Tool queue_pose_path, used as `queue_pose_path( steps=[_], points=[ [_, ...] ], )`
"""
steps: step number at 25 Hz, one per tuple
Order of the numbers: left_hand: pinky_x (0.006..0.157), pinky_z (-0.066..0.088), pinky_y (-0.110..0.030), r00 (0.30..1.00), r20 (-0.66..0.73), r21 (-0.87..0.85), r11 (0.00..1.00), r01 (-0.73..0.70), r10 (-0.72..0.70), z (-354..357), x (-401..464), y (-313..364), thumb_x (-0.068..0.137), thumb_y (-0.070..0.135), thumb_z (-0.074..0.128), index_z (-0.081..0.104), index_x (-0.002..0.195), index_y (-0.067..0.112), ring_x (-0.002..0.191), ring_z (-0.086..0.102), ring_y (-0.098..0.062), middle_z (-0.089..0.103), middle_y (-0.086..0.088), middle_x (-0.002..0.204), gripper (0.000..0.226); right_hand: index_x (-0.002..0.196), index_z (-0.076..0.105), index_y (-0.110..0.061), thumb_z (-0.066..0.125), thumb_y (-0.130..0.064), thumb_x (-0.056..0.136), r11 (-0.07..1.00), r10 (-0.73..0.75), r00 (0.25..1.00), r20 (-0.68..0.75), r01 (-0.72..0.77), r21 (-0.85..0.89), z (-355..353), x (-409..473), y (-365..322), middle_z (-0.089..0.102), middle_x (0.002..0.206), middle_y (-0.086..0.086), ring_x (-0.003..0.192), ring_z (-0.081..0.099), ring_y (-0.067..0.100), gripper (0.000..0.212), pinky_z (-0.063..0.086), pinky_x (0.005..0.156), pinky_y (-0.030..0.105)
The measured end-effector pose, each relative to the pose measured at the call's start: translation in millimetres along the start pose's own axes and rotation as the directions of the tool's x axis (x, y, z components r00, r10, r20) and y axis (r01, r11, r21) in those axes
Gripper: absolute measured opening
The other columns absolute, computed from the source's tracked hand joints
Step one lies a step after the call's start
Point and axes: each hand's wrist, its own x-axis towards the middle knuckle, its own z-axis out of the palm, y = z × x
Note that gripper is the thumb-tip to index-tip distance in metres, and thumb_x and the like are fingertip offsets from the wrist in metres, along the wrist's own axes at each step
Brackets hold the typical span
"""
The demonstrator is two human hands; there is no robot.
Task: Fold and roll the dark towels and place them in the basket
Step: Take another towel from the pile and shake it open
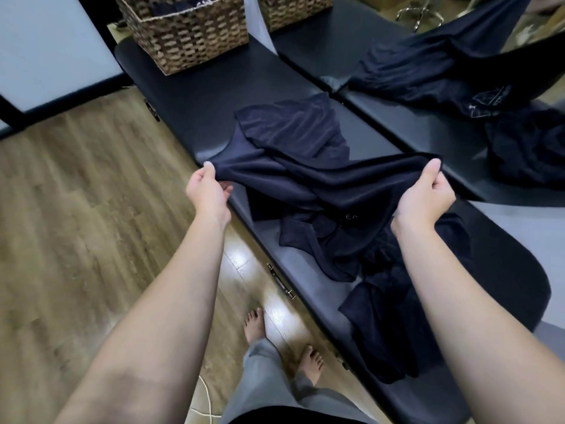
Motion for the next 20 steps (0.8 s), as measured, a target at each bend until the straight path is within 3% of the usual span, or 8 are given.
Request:
queue_pose_path(
  steps=[4,7,9,11,13,16,20],
  points=[
    [0.056,0.051,-0.024,0.952,0.302,0.100,0.995,0.013,-0.043,12.5,-31.5,-11.8,0.103,0.020,0.059,0.056,0.078,0.018,0.051,0.058,-0.011,0.066,0.001,0.068,0.024,0.062,0.020,-0.023,0.054,-0.040,0.100,1.000,0.014,0.975,0.221,-0.010,-0.018,10.6,-22.7,4.7,0.019,0.062,-0.005,0.060,0.021,0.014,0.054,0.020,0.058,0.033],
    [0.067,0.052,-0.029,0.820,0.550,0.234,0.972,0.031,-0.159,23.3,-51.3,-12.3,0.103,0.018,0.057,0.060,0.079,0.014,0.059,0.064,-0.015,0.071,0.000,0.071,0.024,0.061,0.026,-0.022,0.059,-0.030,0.100,0.994,-0.082,0.915,0.395,0.104,-0.034,26.0,-43.1,-9.0,0.023,0.058,-0.011,0.056,0.023,0.007,0.052,0.022,0.054,0.029],
    [0.074,0.052,-0.033,0.715,0.658,0.308,0.951,0.030,-0.236,30.5,-62.7,-11.0,0.103,0.017,0.055,0.061,0.084,0.010,0.063,0.067,-0.018,0.072,-0.005,0.077,0.021,0.059,0.042,-0.025,0.063,-0.027,0.098,0.977,-0.163,0.862,0.480,0.207,-0.040,39.0,-55.5,-19.0,0.034,0.051,-0.015,0.054,0.031,0.001,0.045,0.029,0.055,0.024],
    [0.080,0.053,-0.037,0.635,0.720,0.329,0.943,0.043,-0.280,36.7,-70.7,-9.4,0.103,0.017,0.054,0.063,0.090,0.007,0.070,0.069,-0.022,0.072,-0.009,0.086,0.018,0.071,0.067,-0.023,0.067,-0.024,0.095,0.950,-0.256,0.793,0.553,0.313,-0.009,50.6,-67.2,-23.7,0.056,0.062,-0.019,0.062,0.050,-0.003,0.024,0.041,0.066,0.020],
    [0.088,0.052,-0.041,0.588,0.761,0.303,0.951,0.052,-0.275,42.2,-73.4,-7.0,0.103,0.020,0.054,0.063,0.099,0.006,0.081,0.068,-0.026,0.069,-0.014,0.098,0.017,0.090,0.079,-0.016,0.071,-0.026,0.093,0.919,-0.303,0.716,0.629,0.394,-0.006,57.7,-77.3,-23.3,0.060,0.081,-0.013,0.077,0.059,0.001,0.014,0.045,0.077,0.019],
    [0.095,0.048,-0.042,0.565,0.784,0.262,0.962,0.073,-0.256,46.6,-74.0,0.9,0.103,0.022,0.051,0.071,0.094,0.013,0.088,0.067,-0.021,0.071,-0.007,0.095,0.024,0.109,0.078,-0.014,0.070,-0.033,0.093,0.860,-0.379,0.634,0.674,0.511,0.003,59.1,-79.8,-17.8,0.045,0.094,-0.010,0.088,0.054,0.005,0.027,0.045,0.083,0.019],
    [0.082,0.045,-0.032,0.564,0.790,0.231,0.969,0.089,-0.240,53.3,-72.7,11.2,0.103,0.026,0.053,0.078,0.085,0.020,0.080,0.061,-0.015,0.069,-0.001,0.085,0.032,0.141,0.055,-0.014,0.074,-0.033,0.090,0.661,-0.466,0.424,0.776,0.750,-0.013,51.2,-72.2,-10.5,0.042,0.117,0.001,0.110,0.052,0.023,0.057,0.051,0.086,0.032]
  ],
)
